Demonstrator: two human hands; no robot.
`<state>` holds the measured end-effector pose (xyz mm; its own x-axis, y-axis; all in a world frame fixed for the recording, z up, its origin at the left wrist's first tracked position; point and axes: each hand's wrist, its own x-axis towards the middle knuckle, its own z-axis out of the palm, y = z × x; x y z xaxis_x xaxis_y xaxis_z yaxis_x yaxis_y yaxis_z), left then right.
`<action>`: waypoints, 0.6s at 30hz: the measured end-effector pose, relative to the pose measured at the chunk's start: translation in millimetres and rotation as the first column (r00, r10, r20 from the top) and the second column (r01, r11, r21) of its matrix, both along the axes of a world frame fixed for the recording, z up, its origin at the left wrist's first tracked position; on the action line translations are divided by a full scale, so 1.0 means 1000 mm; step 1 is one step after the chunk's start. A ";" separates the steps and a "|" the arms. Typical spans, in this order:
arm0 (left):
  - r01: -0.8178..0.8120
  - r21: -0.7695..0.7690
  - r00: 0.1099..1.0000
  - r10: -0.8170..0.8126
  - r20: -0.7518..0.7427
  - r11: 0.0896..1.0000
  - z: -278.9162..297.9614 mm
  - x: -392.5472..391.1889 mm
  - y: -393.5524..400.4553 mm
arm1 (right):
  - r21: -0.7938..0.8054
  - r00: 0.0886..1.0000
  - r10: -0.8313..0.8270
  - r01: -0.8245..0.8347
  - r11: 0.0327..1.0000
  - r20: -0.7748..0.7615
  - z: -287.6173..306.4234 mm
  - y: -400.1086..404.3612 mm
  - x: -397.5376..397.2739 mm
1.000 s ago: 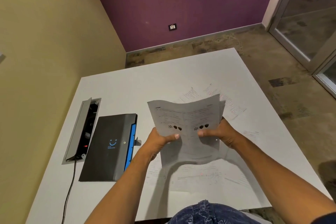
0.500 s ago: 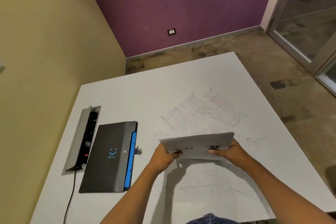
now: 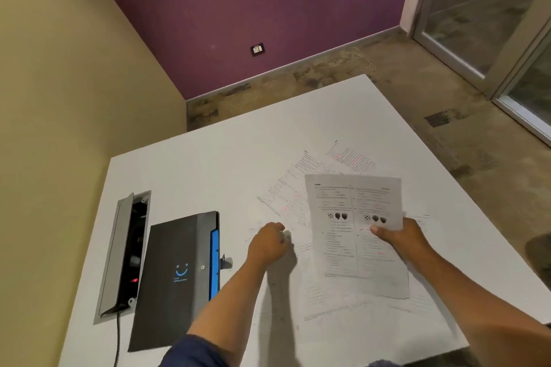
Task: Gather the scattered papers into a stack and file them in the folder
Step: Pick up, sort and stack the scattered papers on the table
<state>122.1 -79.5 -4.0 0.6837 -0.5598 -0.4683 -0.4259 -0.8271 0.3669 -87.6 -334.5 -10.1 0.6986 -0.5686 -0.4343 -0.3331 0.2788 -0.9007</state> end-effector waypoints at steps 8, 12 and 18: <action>0.132 0.146 0.988 -0.141 0.059 0.981 -0.017 0.023 -0.037 | 0.019 0.998 -0.022 0.023 1.000 -0.056 -0.015 -0.007 -0.020; 0.149 0.239 0.977 -0.180 0.114 0.960 -0.023 0.022 -0.056 | 0.018 0.998 -0.025 0.026 0.999 -0.058 -0.010 -0.013 -0.022; 0.130 0.314 0.973 -0.182 0.141 0.941 -0.038 0.009 -0.061 | 0.056 0.999 -0.027 0.029 0.998 -0.047 -0.011 -0.017 -0.024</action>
